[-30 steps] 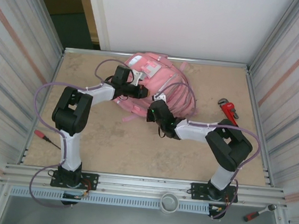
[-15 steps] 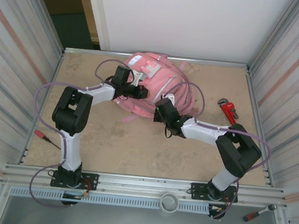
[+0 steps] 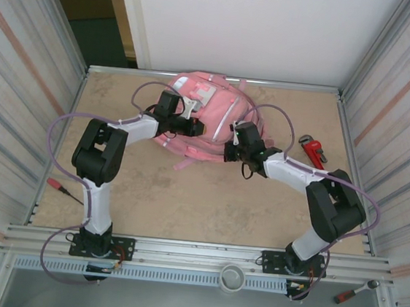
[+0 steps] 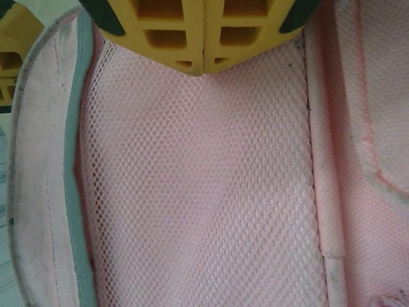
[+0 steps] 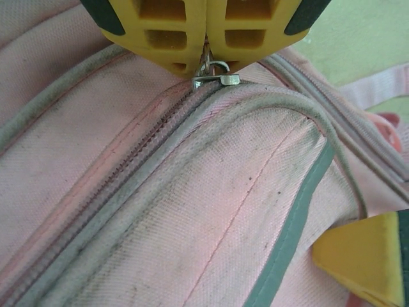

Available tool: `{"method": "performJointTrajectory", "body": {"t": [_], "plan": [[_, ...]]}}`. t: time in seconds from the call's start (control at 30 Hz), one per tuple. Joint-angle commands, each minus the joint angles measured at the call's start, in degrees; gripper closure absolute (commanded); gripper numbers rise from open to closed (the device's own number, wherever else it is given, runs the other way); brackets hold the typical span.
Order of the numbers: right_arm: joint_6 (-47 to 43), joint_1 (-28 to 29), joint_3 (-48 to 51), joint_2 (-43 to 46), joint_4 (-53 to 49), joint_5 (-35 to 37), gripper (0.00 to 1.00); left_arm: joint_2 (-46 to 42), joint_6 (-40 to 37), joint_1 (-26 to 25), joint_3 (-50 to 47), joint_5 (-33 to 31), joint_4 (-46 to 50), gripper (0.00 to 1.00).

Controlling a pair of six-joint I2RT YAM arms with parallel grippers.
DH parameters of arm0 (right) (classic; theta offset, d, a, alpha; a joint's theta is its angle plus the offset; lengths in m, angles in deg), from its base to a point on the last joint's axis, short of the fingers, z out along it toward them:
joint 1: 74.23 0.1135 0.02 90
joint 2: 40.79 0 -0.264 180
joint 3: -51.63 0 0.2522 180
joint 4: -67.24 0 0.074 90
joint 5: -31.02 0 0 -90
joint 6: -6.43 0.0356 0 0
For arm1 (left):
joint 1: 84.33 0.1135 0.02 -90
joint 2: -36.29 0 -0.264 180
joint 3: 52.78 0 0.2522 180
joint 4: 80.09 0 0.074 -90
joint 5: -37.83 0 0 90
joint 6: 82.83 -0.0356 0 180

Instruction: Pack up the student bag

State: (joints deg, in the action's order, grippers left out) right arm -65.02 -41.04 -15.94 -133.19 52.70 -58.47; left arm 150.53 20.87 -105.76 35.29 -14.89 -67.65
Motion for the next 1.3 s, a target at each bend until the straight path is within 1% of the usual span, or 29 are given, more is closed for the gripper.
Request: {"method": "performJointTrajectory", "body": {"t": [0.0, 0.03, 0.1, 0.17, 0.27, 0.33, 0.4, 0.5, 0.6, 0.7, 0.77, 0.87, 1.03, 1.17, 1.27], "plan": [[-2.9, -0.9, 0.1, 4.7, -0.9, -5.8, 1.00, 0.1, -0.8, 1.5, -3.2, -3.3, 5.4, 0.92], [-2.8, -0.9, 0.5, 5.1, -0.8, -7.0, 1.00, -0.8, -0.8, 1.5, -3.5, -2.5, 4.6, 0.86], [-2.7, -1.0, 1.2, 6.3, -0.5, -9.4, 1.00, -3.4, -1.3, 1.0, -4.0, -0.9, 2.7, 0.71], [-2.6, -1.0, 1.6, 6.9, -0.5, -11.5, 1.00, -6.1, -2.1, 0.5, -5.3, 0.5, 0.1, 0.61], [-2.2, -1.1, 1.7, 7.4, -0.8, -14.2, 1.00, -10.5, -2.5, 0.3, -8.8, 2.8, -6.6, 0.53], [-2.3, -1.2, 1.5, 7.5, -1.3, -15.6, 1.00, -13.4, -4.2, 0.1, -11.8, 3.1, -10.8, 0.51], [-2.9, -1.4, 1.4, 7.8, -1.8, -17.4, 1.00, -15.9, -8.3, -0.3, -14.8, 2.9, -14.3, 0.50], [-4.1, -2.6, 0.8, 7.9, -3.1, -21.8, 1.00, -18.7, -17.8, -1.9, -18.4, 3.1, -16.1, 0.48], [-6.3, -3.3, -0.1, 8.0, -5.4, -24.7, 1.00, -20.5, -30.3, -4.7, -20.4, 2.6, -14.8, 0.45], [-8.2, -3.7, -1.4, 8.0, -8.1, -26.3, 1.00, -21.2, -42.1, -7.9, -19.9, -1.1, -10.7, 0.43], [-9.1, -3.8, -2.0, 8.3, -9.2, -26.9, 1.00, -21.0, -48.3, -9.6, -19.1, -3.9, -8.6, 0.42], [-9.2, -4.2, -1.7, 8.6, -8.8, -27.4, 1.00, -20.1, -53.5, -10.2, -17.9, -5.9, -7.8, 0.41], [-7.9, -4.1, -0.8, 8.5, -6.8, -27.7, 1.00, -16.6, -59.3, -10.4, -11.3, -8.0, 0.5, 0.44], [-7.2, -4.2, -0.3, 9.3, -5.8, -27.9, 1.00, -14.4, -61.8, -10.6, -8.7, -6.2, 4.1, 0.48], [-6.6, -4.2, -0.3, 9.6, -5.5, -28.6, 1.00, -13.3, -63.5, -11.3, -7.4, -5.0, 6.6, 0.49]]}}
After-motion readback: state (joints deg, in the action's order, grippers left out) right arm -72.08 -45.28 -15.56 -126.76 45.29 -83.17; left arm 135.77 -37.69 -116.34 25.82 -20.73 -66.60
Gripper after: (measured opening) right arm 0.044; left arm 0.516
